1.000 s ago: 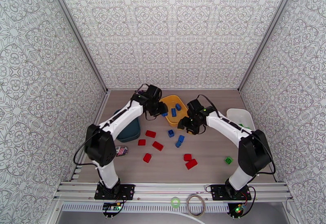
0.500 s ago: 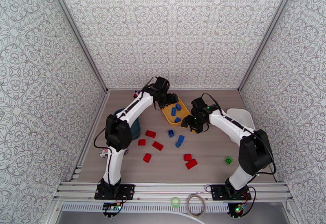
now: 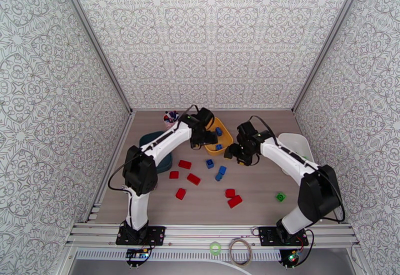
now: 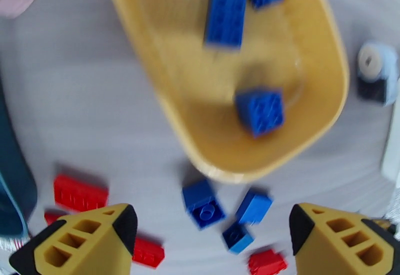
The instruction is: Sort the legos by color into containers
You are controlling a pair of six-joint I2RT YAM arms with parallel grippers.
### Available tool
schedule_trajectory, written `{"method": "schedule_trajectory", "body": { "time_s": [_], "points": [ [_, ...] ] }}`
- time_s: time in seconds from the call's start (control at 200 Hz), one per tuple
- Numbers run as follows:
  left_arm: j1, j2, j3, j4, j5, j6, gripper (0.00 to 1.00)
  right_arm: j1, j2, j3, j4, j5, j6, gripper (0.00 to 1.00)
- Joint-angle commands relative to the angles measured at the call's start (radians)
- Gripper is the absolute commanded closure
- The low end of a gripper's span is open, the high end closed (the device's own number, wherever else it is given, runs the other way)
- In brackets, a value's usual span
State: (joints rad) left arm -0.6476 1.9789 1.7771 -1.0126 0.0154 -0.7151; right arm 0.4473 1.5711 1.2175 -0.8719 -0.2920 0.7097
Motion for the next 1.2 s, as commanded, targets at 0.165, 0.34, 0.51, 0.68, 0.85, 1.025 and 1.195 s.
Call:
{"method": "schedule_trajectory", "body": {
  "time_s": [0.165,0.34,0.51,0.68,0.85,1.025,1.195],
  "points": [
    [-0.087,-0.050,-0.176,0.070,-0.026,-0.118,0.14,-0.007,-0.149,-0.136,-0.002,0.020,0.020,0.24],
    [-0.107,0.016,-0.167,0.088,-0.023,-0.131,0.17,-0.007,-0.228,-0.192,-0.025,0.028,0.034,0.24],
    [-0.100,0.072,-0.144,0.092,-0.044,-0.135,0.19,-0.007,-0.281,-0.210,-0.053,0.042,0.040,0.24],
    [-0.093,0.108,-0.137,0.099,-0.052,-0.133,0.22,-0.007,-0.313,-0.215,-0.061,0.040,0.054,0.24],
    [-0.082,0.123,-0.129,0.109,-0.058,-0.133,0.26,-0.007,-0.315,-0.221,-0.064,0.033,0.053,0.25],
    [-0.072,0.137,-0.125,0.117,-0.055,-0.136,0.30,-0.007,-0.304,-0.215,-0.064,0.027,0.051,0.25],
    [-0.068,0.144,-0.121,0.123,-0.046,-0.137,0.39,-0.007,-0.289,-0.200,-0.065,0.024,0.046,0.26]
  ]
}}
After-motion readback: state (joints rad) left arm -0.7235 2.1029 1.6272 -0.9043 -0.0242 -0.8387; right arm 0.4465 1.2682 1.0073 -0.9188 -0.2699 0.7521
